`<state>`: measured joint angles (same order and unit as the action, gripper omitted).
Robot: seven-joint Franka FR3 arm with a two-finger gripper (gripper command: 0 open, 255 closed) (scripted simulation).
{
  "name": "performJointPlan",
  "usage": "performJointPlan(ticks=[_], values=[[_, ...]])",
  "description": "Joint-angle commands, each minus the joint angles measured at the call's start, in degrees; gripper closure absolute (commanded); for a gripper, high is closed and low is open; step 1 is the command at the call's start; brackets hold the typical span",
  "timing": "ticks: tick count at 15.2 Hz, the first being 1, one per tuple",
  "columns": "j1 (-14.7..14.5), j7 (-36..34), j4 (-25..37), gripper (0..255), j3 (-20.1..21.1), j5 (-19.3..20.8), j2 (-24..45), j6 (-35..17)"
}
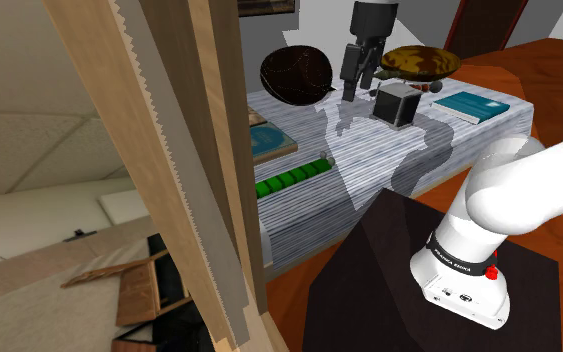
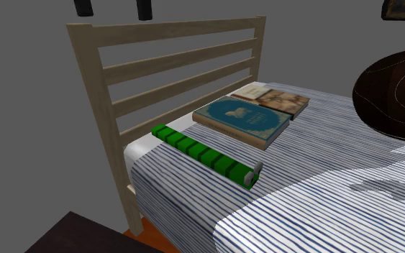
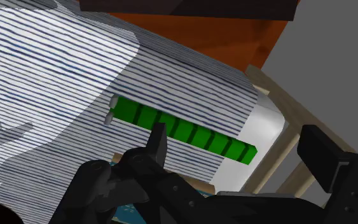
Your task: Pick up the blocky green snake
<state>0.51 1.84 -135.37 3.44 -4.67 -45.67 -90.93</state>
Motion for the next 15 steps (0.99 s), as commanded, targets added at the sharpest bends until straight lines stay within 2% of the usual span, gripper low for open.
performJointPlan(ticks=[1,8,15], values=[[0.0,0.0,0.0,0,0.0,0.0,0.0,0.0],[-2.64,15.93,-4.56,0,-5.54,3.02,9.34,-12.01],[-5.42,31.4,-4.48,0,-10.03,4.24,22.85,-23.59]])
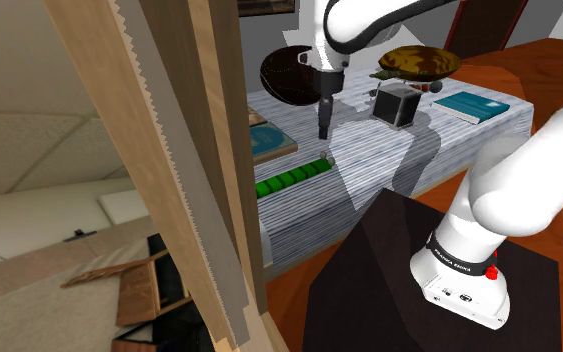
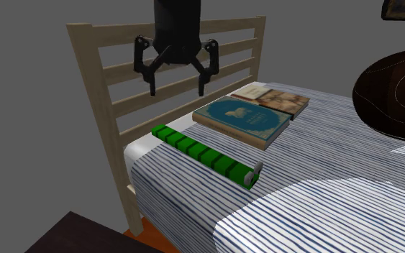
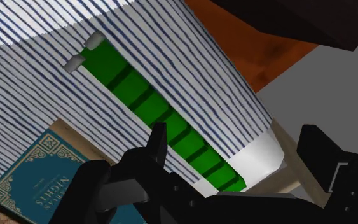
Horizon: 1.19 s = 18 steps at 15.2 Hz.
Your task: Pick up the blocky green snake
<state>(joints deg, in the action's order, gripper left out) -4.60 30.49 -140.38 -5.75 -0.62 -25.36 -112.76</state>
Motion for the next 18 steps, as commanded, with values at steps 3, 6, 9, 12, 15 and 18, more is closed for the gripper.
performJointPlan(ticks=[3,6,9,12,15,18], values=[[-1.45,9.35,1.88,0,-2.18,-0.08,9.15,-6.21],[-2.5,15.92,3.92,0,-3.07,-0.81,16.01,-10.19],[-3.26,22.38,6.58,0,-3.35,-1.88,22.98,-13.65],[-3.66,28.57,9.79,0,-2.97,-3.01,29.92,-16.56],[-3.7,34.28,13.46,0,-2.01,-3.87,36.74,-18.96],[-3.57,36.98,15.33,0,-1.29,-4.23,40.63,-20.64]])
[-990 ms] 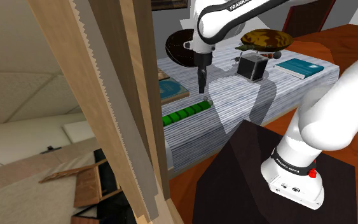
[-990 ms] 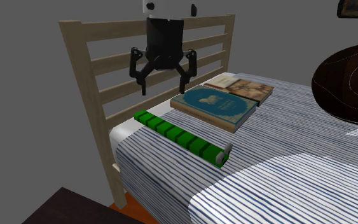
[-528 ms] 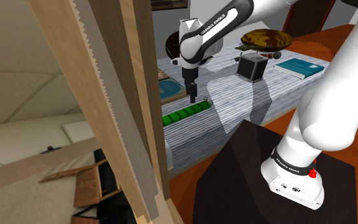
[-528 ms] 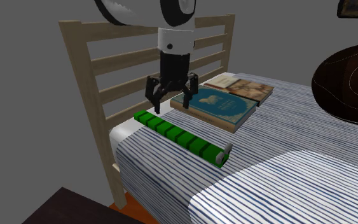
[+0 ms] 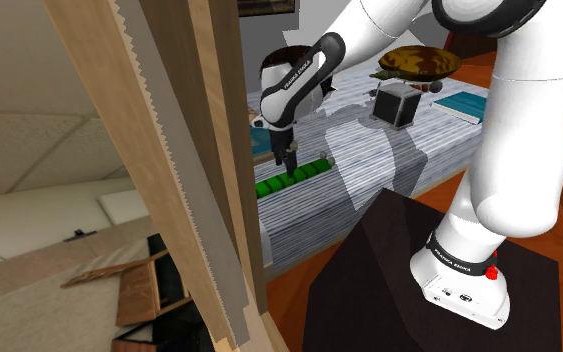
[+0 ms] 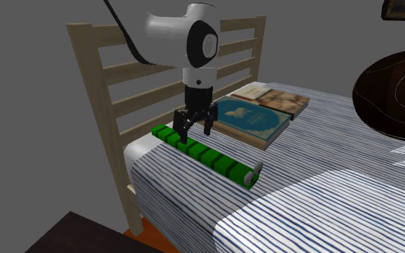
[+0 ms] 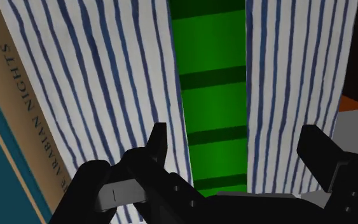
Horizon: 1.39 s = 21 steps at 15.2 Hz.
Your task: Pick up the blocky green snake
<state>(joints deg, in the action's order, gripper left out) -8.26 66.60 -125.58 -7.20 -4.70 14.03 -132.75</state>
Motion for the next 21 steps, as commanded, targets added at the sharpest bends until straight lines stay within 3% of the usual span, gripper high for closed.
performJointPlan(ticks=[1,8,9,21], values=[[0.13,0.98,0.44,0,0.23,-0.28,1.83,-1.31],[0.36,1.59,0.17,0,0.58,-1.08,5.24,-4.96],[0.45,1.72,0.17,255,0.52,-1.05,5.15,-4.85],[0.23,1.26,0.25,255,0.38,-0.64,3.36,-3.02]])
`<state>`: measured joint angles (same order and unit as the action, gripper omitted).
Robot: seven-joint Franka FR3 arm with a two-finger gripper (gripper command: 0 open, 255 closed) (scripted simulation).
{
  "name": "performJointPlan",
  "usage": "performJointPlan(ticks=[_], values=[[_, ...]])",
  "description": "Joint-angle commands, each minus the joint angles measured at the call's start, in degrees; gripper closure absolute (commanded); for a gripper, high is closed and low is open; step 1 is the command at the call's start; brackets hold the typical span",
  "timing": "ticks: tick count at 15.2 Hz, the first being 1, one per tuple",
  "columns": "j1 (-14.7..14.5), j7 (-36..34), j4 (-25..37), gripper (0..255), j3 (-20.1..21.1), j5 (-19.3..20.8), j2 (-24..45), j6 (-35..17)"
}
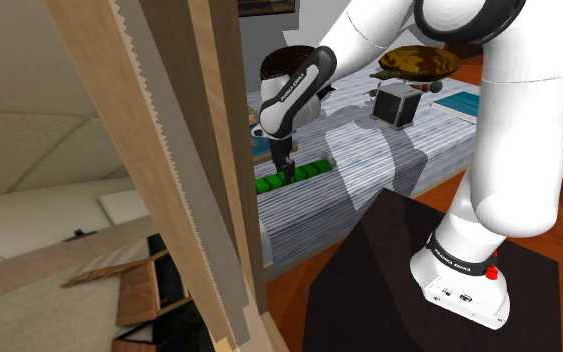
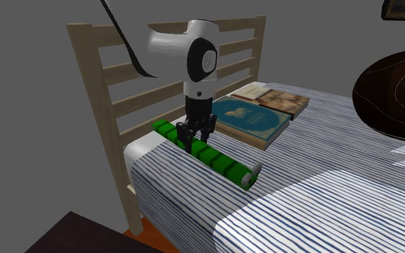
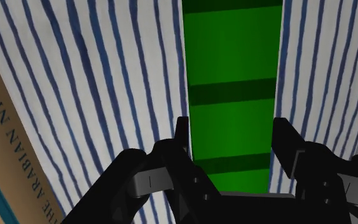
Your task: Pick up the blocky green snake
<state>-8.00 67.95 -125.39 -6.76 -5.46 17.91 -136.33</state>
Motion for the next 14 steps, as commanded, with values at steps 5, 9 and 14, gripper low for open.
performJointPlan(ticks=[5,9,14], values=[[-0.2,-0.62,0.48,255,-0.33,0.8,-3.46,3.89],[-0.3,-1.02,1.04,255,-0.5,1.3,-5.66,6.61],[-0.37,-1.31,1.62,255,-0.6,1.67,-7.29,8.8]])
